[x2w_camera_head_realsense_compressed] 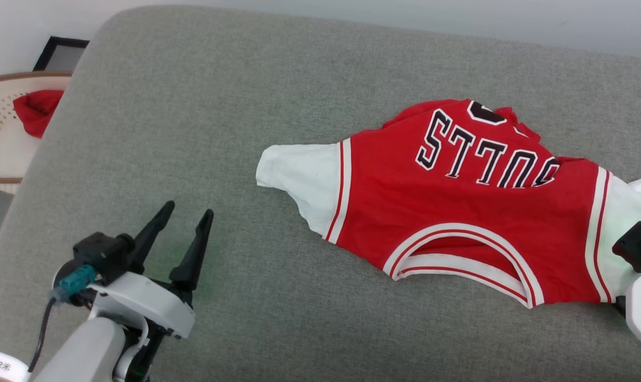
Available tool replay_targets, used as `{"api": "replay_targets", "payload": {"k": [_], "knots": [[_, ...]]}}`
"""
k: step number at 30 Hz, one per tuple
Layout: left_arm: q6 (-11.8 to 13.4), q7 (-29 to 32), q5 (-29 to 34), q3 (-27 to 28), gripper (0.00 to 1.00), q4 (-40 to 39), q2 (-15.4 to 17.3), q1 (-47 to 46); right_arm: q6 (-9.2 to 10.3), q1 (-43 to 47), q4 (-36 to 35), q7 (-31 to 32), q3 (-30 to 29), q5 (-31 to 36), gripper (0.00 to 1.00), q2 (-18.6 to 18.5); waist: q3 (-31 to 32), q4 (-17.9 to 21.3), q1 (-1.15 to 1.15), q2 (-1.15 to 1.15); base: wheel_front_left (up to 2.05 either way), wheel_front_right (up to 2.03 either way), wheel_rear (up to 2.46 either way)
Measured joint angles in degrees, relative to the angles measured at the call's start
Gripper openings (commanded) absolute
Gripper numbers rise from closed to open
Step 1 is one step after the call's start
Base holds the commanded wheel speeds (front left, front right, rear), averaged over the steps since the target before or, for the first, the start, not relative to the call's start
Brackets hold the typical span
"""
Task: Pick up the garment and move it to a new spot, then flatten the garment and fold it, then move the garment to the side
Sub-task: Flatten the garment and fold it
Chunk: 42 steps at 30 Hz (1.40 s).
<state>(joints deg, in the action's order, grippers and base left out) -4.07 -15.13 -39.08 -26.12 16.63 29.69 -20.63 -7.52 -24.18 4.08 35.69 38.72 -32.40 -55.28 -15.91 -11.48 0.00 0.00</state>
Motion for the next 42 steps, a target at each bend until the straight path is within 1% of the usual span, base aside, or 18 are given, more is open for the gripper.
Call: {"api": "replay_targets", "payload": {"k": [1, 3, 5, 7, 9, 12, 17, 19, 21, 22, 23, 25, 27, 29, 32, 37, 42], "knots": [[-0.27, 0.0, 0.53, 0.32, 1.0, 0.04, -0.11, 0.03, -0.01, -0.28, 0.7, -0.43, 0.33, -0.15, 0.0, 0.22, -0.07, 0.0, 0.0, 0.0, 0.0, 0.0, 0.0], [-1.04, 0.0, 1.79, 0.66, 1.0, 0.12, -0.01, 0.03, -0.05, -0.75, 1.97, -1.38, 0.59, -0.85, 0.0, 1.07, -0.02, 0.15, 0.0, 0.0, 0.0, 0.0, 0.0], [-1.77, -0.01, 3.45, 0.37, 1.0, -0.04, 1.0, -0.1, -0.02, -1.17, 3.0, -2.01, 0.45, -1.09, 0.0, 2.27, 0.11, 0.44, 0.0, 0.0, 0.0, 0.0, 0.0], [-2.59, -0.01, 5.16, -1.37, 1.0, -0.34, 2.89, -0.93, 0.0, -1.22, 3.59, -2.4, 0.24, -1.66, 0.0, 3.03, 0.3, 0.81, 0.0, 0.0, 0.0, 0.0, 0.0], [-3.08, 0.15, 6.35, -4.42, 1.0, -0.86, 5.05, -2.75, 0.03, -1.35, 3.69, -2.41, 0.38, -1.65, 0.0, 3.54, 0.46, 1.22, 0.0, 0.0, 0.0, 0.0, 0.0], [-3.31, 2.26, 7.6, -12.04, 1.0, -2.68, 9.44, -7.42, 0.05, -1.86, 3.6, -2.29, 0.86, -1.65, 0.0, 4.05, 0.52, 1.91, 0.0, 0.0, 0.0, 0.0, 0.0], [-3.42, 5.77, 6.09, -28.44, 1.0, -6.02, 16.01, -19.57, 0.05, -3.52, 3.34, -1.81, 1.68, -1.36, 0.0, 4.78, -0.49, 2.88, 0.0, 0.0, 0.0, 0.0, 0.0], [-3.44, 7.08, 5.93, -35.66, 1.0, -6.41, 17.62, -25.29, 0.05, -4.28, 3.15, -1.62, 1.9, -1.07, 0.0, 5.22, -1.12, 3.26, 0.0, 0.0, 0.0, 0.0, 0.0], [-3.44, 7.67, 4.61, -42.72, 1.0, -6.54, 18.25, -30.92, 0.05, -5.11, 2.99, -1.36, 2.1, -0.69, 0.0, 5.65, -1.77, 3.66, 0.0, 0.0, 0.0, 0.0, 0.0], [-3.48, 8.31, 4.3, -45.25, 1.0, -6.47, 18.28, -33.28, 0.05, -5.59, 2.89, -1.3, 2.21, -0.59, 0.0, 5.88, -2.09, 3.89, 0.0, 0.0, 0.0, 0.0, 0.0], [-3.47, 8.87, 4.63, -46.53, 1.0, -6.3, 18.33, -35.3, 0.05, -6.05, 2.9, -1.26, 2.32, -0.59, 0.0, 6.21, -2.37, 4.18, 0.0, 0.0, 0.0, 0.0, 0.0], [-3.47, 10.31, 5.14, -46.99, 1.0, -6.5, 18.24, -38.01, 0.05, -6.91, 2.94, -1.13, 2.61, -0.58, 0.0, 6.89, -2.87, 4.82, 0.0, 0.0, 0.0, 0.0, 0.0], [-3.42, 14.24, 8.62, -46.81, 1.0, -8.76, 17.6, -36.37, 0.05, -7.82, 3.02, -1.18, 2.96, -0.37, 0.0, 7.43, -3.42, 5.46, 0.0, 0.0, 0.0, 0.0, 0.0], [-3.49, 17.8, 10.37, -47.58, 1.0, -11.5, 16.94, -32.92, 0.04, -8.67, 3.12, -1.41, 3.42, -0.15, 0.0, 7.92, -3.98, 6.09, 0.0, 0.0, 0.0, 0.0, 0.0], [-3.48, 20.61, 12.56, -47.34, 1.0, -13.19, 17.98, -32.81, 0.04, -9.78, 3.16, -1.41, 4.1, 0.2, 0.0, 8.51, -4.91, 6.9, 0.0, 0.0, 0.0, 0.0, 0.0], [-3.48, 20.51, 13.88, -47.33, 1.0, -11.57, 18.34, -33.61, -0.01, -11.43, 3.32, -1.67, 4.77, 0.24, 0.0, 9.27, -6.26, 8.16, 0.0, 0.0, 0.0, 0.0, 0.0], [-3.48, 18.71, 16.24, -47.32, 1.0, -8.02, 18.3, -35.38, -0.04, -11.93, 3.67, -2.43, 4.97, 0.22, 0.0, 9.8, -7.1, 8.9, 0.0, 0.0, 0.0, 0.0, 0.0]]}}
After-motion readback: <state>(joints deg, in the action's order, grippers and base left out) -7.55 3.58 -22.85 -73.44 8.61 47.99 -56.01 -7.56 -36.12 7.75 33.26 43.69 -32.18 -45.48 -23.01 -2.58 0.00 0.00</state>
